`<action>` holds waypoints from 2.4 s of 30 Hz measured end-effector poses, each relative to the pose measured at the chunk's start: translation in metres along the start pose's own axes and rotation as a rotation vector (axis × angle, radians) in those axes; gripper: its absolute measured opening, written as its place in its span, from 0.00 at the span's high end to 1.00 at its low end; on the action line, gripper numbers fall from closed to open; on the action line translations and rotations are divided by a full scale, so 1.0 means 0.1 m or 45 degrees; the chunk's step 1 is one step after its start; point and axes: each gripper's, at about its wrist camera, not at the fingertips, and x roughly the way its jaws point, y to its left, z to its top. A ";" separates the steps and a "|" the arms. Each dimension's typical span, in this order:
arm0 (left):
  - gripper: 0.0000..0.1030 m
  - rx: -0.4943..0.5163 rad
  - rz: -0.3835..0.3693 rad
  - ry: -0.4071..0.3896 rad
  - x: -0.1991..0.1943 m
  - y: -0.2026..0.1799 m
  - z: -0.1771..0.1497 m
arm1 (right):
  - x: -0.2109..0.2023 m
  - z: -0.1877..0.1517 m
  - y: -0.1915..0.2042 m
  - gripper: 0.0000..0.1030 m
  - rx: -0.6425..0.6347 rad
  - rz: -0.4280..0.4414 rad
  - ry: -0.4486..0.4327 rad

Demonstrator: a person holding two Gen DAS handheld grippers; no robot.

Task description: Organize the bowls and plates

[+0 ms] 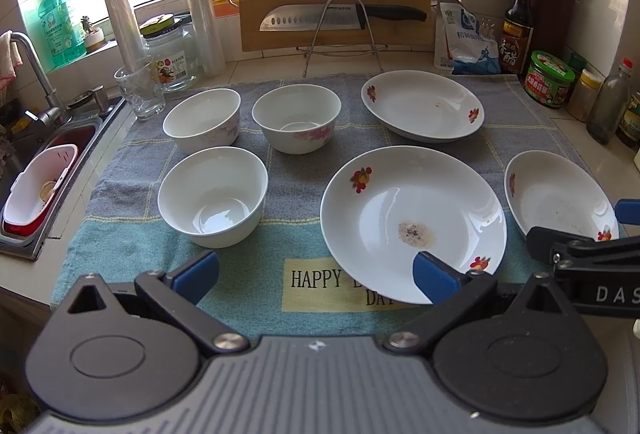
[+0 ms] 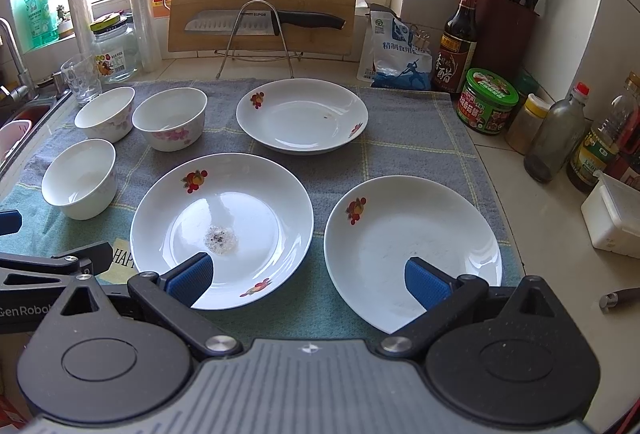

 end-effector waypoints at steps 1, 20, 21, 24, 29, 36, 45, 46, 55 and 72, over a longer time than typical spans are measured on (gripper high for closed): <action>0.01 0.000 0.000 0.000 0.00 0.00 0.00 | 0.00 0.00 -0.01 0.00 -0.001 0.001 0.000; 0.01 -0.006 -0.001 0.003 -0.04 0.01 0.01 | -0.01 -0.01 0.02 0.00 -0.015 -0.005 -0.011; 0.01 -0.007 -0.004 0.003 -0.04 0.01 0.02 | -0.02 0.00 0.02 0.00 -0.016 -0.007 -0.013; 0.01 -0.007 -0.008 0.006 -0.03 0.02 0.03 | -0.02 0.00 0.03 0.00 -0.018 -0.011 -0.014; 0.01 -0.008 -0.008 0.006 -0.03 0.02 0.04 | -0.02 0.00 0.03 0.00 -0.019 -0.012 -0.016; 0.01 -0.007 -0.012 0.006 -0.03 0.02 0.05 | -0.02 0.00 0.04 0.00 -0.022 -0.015 -0.017; 0.01 0.001 -0.032 0.001 0.00 0.07 0.06 | -0.04 0.01 0.07 0.00 -0.023 -0.027 -0.020; 0.01 0.001 -0.035 0.001 0.00 0.08 0.06 | -0.04 0.01 0.07 0.00 -0.023 -0.029 -0.020; 0.01 0.001 -0.080 -0.004 0.05 0.15 0.07 | -0.04 0.02 0.14 0.00 -0.014 -0.053 -0.027; 0.01 0.133 -0.305 -0.087 0.15 0.30 0.12 | -0.12 -0.06 0.14 0.00 0.012 -0.133 -0.170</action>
